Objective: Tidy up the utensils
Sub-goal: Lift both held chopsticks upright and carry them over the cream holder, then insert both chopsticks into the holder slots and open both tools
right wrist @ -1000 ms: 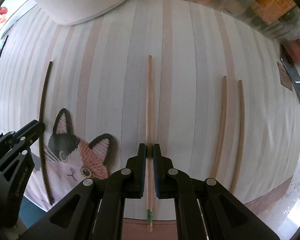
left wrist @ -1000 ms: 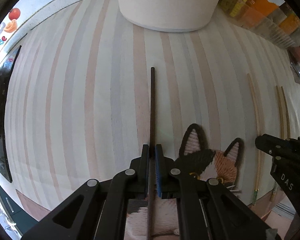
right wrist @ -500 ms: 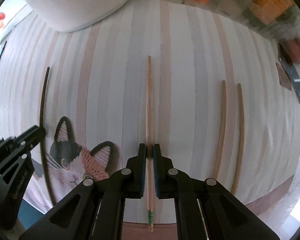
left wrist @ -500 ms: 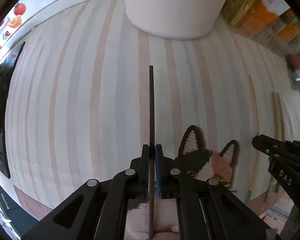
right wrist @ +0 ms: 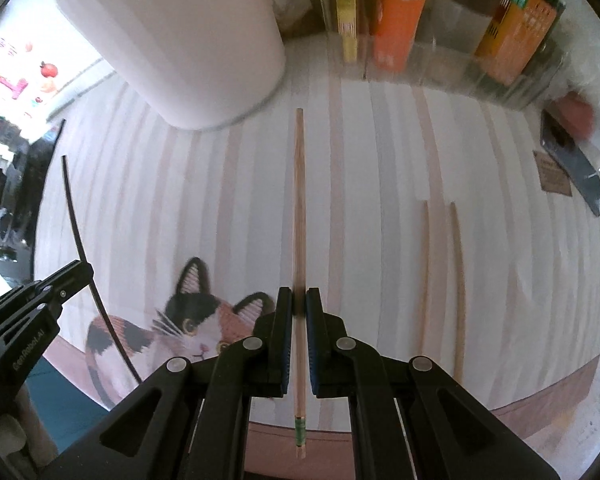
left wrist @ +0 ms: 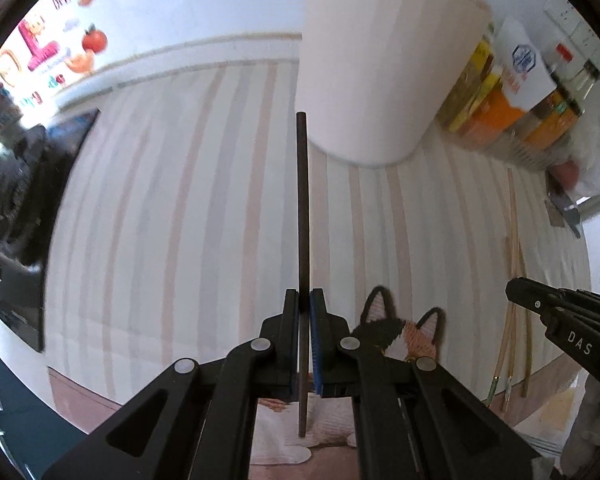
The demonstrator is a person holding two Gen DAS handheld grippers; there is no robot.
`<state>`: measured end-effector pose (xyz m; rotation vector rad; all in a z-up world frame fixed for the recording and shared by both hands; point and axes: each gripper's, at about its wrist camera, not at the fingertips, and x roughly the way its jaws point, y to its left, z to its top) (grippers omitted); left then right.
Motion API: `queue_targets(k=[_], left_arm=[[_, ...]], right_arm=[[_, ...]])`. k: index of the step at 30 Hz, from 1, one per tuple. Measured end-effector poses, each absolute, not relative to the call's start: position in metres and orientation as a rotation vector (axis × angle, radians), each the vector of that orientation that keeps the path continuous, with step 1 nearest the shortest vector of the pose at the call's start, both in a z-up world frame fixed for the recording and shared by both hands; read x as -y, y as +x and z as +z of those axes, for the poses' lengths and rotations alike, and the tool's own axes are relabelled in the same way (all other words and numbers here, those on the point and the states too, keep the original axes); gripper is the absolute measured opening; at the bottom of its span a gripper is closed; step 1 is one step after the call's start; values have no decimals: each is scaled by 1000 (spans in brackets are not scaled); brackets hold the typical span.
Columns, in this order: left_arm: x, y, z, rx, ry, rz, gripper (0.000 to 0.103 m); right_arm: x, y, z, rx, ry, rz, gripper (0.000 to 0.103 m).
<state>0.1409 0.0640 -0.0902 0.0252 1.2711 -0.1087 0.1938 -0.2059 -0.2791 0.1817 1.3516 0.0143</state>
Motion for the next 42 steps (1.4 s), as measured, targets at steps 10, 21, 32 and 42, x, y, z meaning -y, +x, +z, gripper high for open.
queue_targets(k=[10, 21, 32, 42], left_arm=[[-67, 143, -34, -1092, 18, -88, 2], [-70, 161, 77, -828, -18, -102, 2], [-42, 209, 175, -694, -54, -230, 2], [-33, 306, 136, -815, -55, -208, 2]], right_arm=[[205, 195, -226, -1198, 162, 36, 7], [200, 228, -135, -964, 207, 64, 7], [205, 292, -5, -670, 295, 146, 7], [201, 366, -6, -531, 330, 124, 7]])
